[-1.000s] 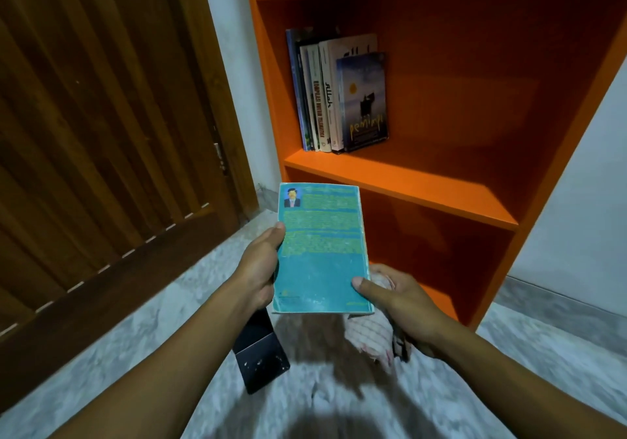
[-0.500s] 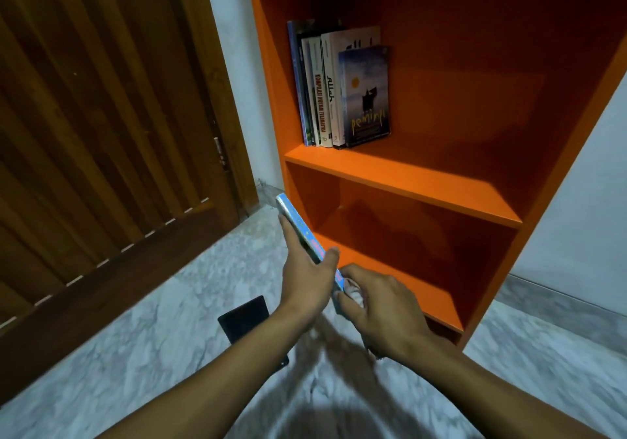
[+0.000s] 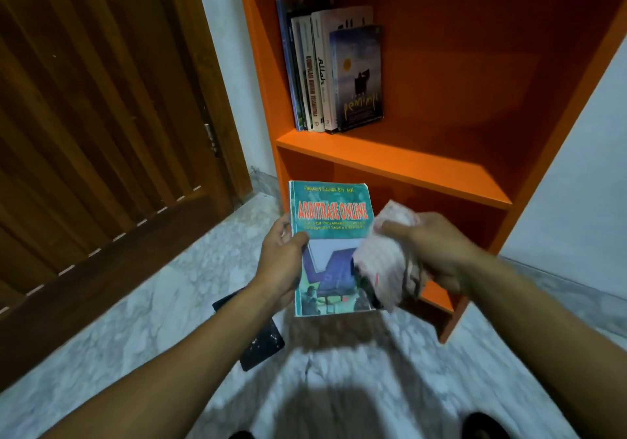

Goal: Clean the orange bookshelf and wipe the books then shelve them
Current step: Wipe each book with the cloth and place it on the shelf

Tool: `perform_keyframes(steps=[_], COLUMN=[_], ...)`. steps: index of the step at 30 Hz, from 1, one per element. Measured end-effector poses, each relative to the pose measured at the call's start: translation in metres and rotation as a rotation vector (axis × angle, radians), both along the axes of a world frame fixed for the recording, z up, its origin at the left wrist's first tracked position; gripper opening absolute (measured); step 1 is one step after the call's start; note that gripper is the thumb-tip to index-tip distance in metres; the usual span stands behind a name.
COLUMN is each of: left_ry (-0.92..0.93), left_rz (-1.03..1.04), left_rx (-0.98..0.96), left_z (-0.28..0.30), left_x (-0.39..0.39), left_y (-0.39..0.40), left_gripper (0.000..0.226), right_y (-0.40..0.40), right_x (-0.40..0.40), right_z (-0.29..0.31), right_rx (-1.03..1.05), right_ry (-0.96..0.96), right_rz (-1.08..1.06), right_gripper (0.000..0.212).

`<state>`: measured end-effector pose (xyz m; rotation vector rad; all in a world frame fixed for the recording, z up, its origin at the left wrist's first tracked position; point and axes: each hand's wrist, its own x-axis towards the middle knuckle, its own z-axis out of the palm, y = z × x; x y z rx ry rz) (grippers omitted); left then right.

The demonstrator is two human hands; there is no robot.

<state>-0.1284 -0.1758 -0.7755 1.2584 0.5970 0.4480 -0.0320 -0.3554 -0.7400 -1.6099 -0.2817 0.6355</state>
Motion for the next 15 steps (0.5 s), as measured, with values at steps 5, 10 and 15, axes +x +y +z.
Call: perform_keyframes(steps=[5, 10, 15], left_ry=[-0.035, -0.042, -0.113], left_rz=[-0.145, -0.252, -0.339], left_rx=[0.003, -0.003, -0.070], left_z=[0.012, 0.017, 0.021], left_x=[-0.016, -0.022, -0.017], left_y=[0.001, -0.004, -0.017], left_gripper=[0.026, 0.029, 0.032], right_y=[-0.012, -0.009, 0.015], right_x=[0.023, 0.019, 0.012], right_z=[0.018, 0.030, -0.018], right_rx=[0.578, 0.358, -0.044], right_ry=[0.427, -0.312, -0.851], right_rz=[-0.312, -0.359, 0.011], right_gripper=[0.043, 0.041, 0.040])
